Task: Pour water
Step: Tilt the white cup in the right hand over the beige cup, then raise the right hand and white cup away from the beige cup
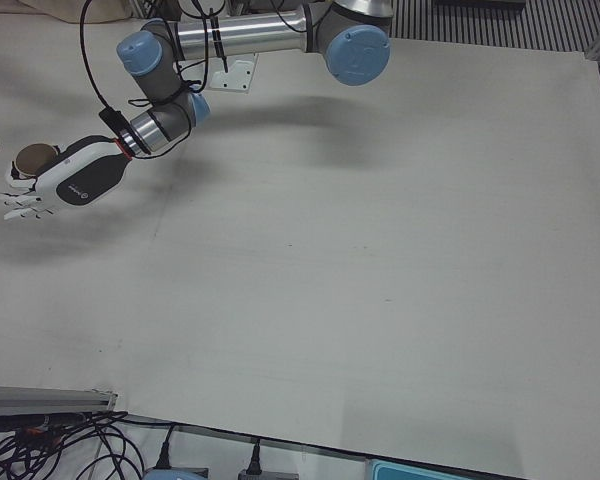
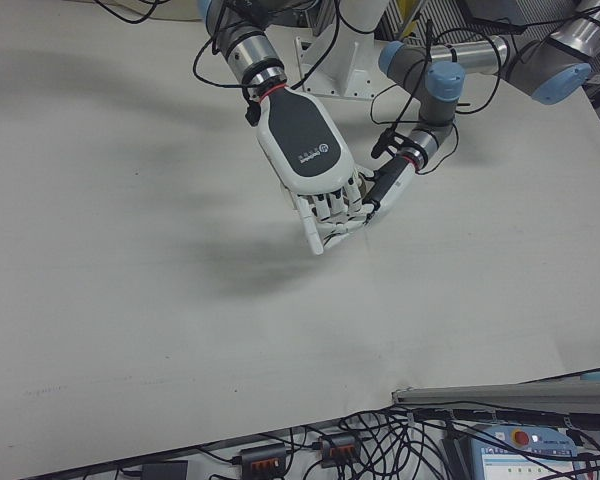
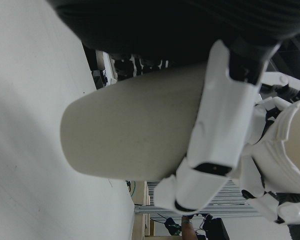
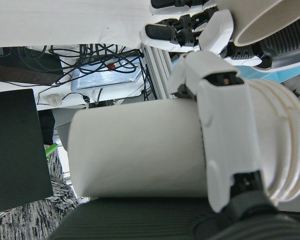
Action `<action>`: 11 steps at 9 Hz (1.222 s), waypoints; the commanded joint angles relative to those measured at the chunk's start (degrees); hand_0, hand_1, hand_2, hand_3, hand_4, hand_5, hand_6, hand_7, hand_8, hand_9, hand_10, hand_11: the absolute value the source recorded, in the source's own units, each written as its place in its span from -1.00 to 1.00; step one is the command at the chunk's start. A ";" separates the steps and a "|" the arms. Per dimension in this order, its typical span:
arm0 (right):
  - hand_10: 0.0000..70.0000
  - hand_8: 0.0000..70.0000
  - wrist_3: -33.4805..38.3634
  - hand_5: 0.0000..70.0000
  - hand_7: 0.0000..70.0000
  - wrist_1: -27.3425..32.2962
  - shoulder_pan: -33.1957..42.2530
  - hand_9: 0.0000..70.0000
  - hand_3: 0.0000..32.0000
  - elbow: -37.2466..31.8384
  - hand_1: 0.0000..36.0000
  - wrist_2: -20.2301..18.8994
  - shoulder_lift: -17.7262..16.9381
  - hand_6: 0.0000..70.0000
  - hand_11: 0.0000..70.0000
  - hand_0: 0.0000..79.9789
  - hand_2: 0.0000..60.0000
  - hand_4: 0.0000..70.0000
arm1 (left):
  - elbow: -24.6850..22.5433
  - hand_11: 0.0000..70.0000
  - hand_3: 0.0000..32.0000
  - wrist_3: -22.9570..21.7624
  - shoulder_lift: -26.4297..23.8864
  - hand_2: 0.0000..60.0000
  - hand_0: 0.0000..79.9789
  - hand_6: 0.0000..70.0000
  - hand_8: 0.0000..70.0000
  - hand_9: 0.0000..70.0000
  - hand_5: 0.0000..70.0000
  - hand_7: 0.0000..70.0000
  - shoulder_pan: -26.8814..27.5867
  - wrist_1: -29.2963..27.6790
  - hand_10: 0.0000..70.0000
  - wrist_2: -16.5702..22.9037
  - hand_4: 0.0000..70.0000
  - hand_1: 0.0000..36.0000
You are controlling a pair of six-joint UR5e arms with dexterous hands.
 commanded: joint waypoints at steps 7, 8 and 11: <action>-0.88 0.34 37.21 -0.31 0.69 13.70 15.53 0.71 -1.00 -0.08 1.00 0.29 -11.40 0.71 -0.71 1.00 0.76 -0.47 | -10.93 -0.49 -1.00 -7.34 10.05 1.00 1.00 -0.32 -0.62 -0.75 1.00 -0.38 -0.95 2.53 -0.71 0.09 1.00 1.00; -0.82 0.38 44.24 -0.30 0.74 20.19 18.95 0.76 -1.00 -3.05 1.00 0.11 -15.35 0.75 -0.62 1.00 0.79 -0.49 | -13.57 -0.49 -1.00 -10.07 14.26 1.00 1.00 -0.32 -0.62 -0.76 1.00 -0.39 -1.74 2.89 -0.71 0.09 1.00 1.00; -0.76 0.45 55.28 -0.29 0.75 30.60 31.07 0.87 -1.00 -6.41 1.00 -4.51 -23.01 0.75 -0.53 1.00 0.91 -0.64 | -18.51 -0.45 -1.00 -14.21 26.31 1.00 1.00 -0.33 -0.61 -0.73 1.00 -0.38 -8.31 1.59 -0.69 1.74 1.00 1.00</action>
